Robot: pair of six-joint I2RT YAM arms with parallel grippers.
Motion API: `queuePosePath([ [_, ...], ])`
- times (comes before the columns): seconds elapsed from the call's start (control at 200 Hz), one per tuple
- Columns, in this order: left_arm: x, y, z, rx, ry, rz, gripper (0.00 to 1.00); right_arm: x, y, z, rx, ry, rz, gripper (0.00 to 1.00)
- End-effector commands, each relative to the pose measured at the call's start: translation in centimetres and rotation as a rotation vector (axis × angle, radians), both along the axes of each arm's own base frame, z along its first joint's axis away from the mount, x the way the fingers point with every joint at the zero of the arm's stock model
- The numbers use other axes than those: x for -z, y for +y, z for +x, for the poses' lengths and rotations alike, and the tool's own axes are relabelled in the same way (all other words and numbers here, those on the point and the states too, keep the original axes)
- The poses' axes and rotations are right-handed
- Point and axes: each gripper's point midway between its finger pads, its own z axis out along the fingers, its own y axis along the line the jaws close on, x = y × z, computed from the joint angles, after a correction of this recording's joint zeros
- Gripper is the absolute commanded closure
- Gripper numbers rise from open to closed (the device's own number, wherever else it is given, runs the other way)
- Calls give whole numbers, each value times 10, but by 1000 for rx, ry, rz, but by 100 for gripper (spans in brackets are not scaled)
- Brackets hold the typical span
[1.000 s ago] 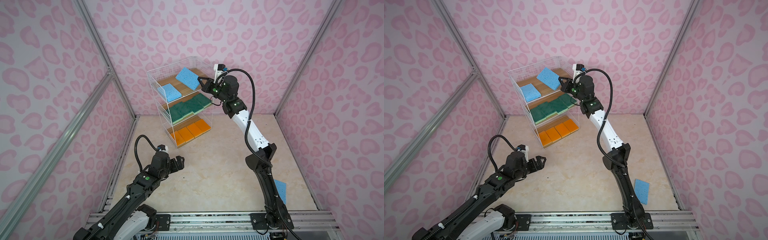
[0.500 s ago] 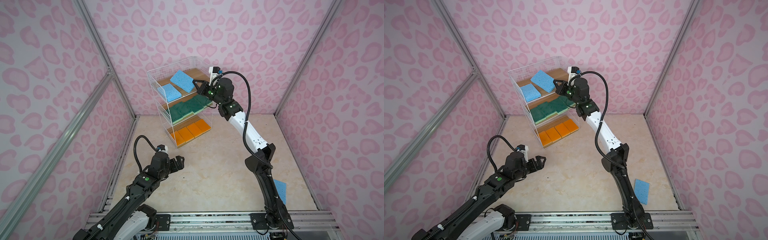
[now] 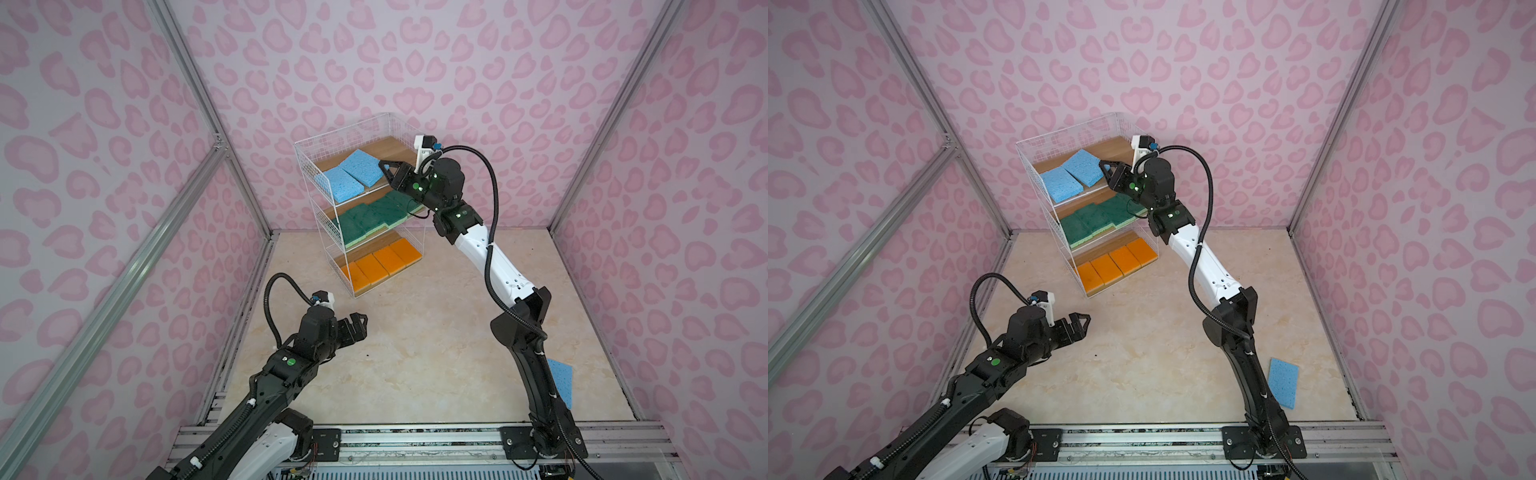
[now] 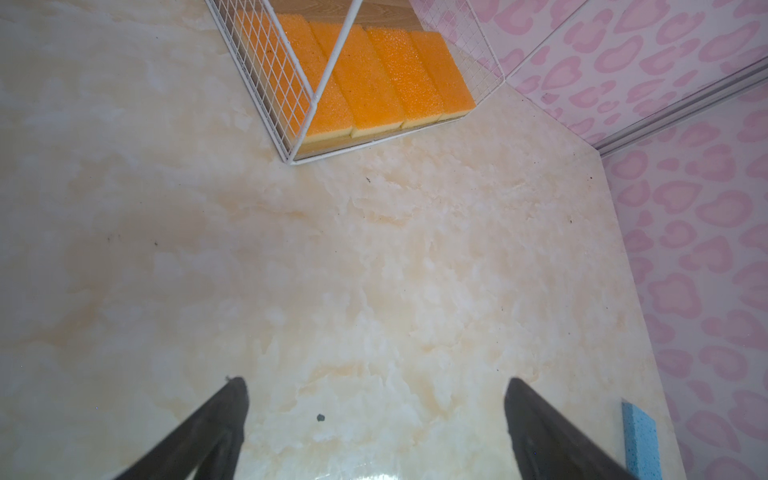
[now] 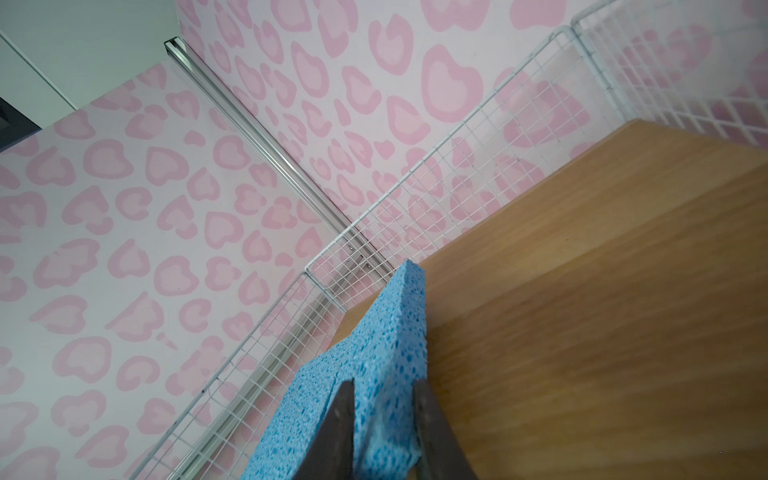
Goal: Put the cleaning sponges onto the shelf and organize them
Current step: 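Lower the blue sponge onto the top shelf beside the other blue sponge, then open right gripper and move it down toward the last blue sponge on the table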
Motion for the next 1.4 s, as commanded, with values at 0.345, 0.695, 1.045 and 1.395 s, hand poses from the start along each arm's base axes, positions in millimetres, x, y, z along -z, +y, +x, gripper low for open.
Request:
queuePosePath([
  [0.345, -7, 1, 3, -7, -12, 6, 3, -4, -15, -20, 66, -25, -131, 40],
  [0.695, -12, -3, 7, 15, -29, 21, 2, 5, -55, -44, 176, 11, -307, 35],
  [1.045, -2, -51, 16, 104, -29, 70, 2, 110, -214, -116, 417, 341, -529, 32],
  [1.395, 10, -118, 24, 213, 5, 71, 3, 262, -390, -231, 918, 791, -583, 14],
])
